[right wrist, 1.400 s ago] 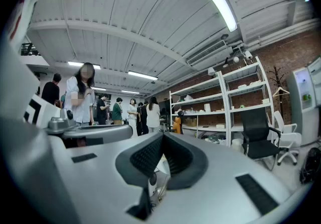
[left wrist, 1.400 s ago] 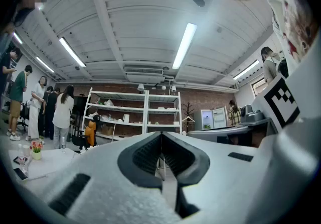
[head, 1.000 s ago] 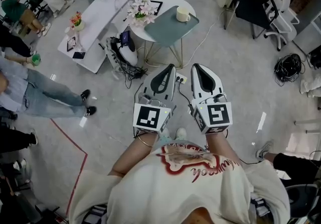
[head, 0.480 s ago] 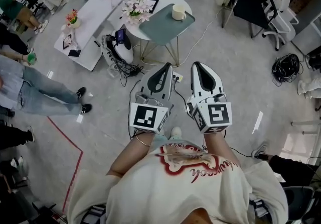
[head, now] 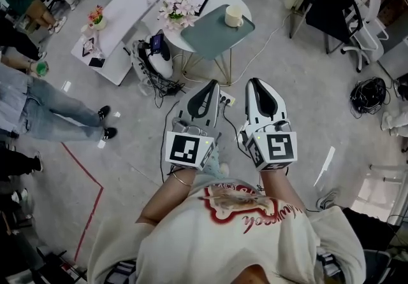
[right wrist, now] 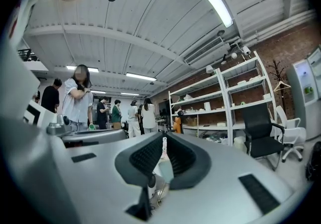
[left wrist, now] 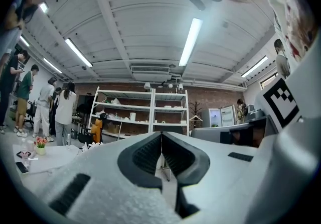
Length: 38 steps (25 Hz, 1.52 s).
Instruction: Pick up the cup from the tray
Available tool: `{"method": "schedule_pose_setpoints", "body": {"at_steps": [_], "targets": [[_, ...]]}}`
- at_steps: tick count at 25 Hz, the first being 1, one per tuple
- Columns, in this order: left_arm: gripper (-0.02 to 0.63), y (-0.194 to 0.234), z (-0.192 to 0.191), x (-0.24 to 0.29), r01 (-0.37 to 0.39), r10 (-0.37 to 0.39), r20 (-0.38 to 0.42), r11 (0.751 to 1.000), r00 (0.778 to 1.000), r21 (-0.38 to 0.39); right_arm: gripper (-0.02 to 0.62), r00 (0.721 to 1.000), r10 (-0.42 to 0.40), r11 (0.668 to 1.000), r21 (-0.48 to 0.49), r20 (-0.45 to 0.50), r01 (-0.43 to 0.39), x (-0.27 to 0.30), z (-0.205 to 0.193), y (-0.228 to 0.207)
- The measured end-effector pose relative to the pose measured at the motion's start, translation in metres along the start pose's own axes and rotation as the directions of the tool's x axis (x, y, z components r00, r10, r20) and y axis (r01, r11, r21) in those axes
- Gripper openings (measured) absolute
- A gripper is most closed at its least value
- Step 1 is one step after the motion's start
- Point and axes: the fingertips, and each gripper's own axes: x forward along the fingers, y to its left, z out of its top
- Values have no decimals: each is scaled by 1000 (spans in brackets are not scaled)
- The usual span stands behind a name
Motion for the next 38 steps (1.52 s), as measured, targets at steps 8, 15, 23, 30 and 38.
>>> {"method": "schedule_pose_setpoints", "body": {"at_steps": [8,15,23,30,38], "targets": [[14,53,-17,72,24,-24,4,999,1000,-22,25,1000,-19,1000,-12,7,19,82,-3,-28],[14,111,-18,155,75,-75,3,997,997,7,26,999,-42,999,-18,36,42,179,7,-53],[14,140,-30,215,90,-90,-11,996,996,-12,26,998,-58,998,-17,1,58,234,-1,-87],[14,146,-62,239,61,-63,-48,997,997,-45,26,995,-41,999,-8,-88,40,271,-48,-130],[14,141,-100,251,65,-73,-101,994,992,-86,57,941,40,998,-41,-335,-57,336,-187,-175]]}}
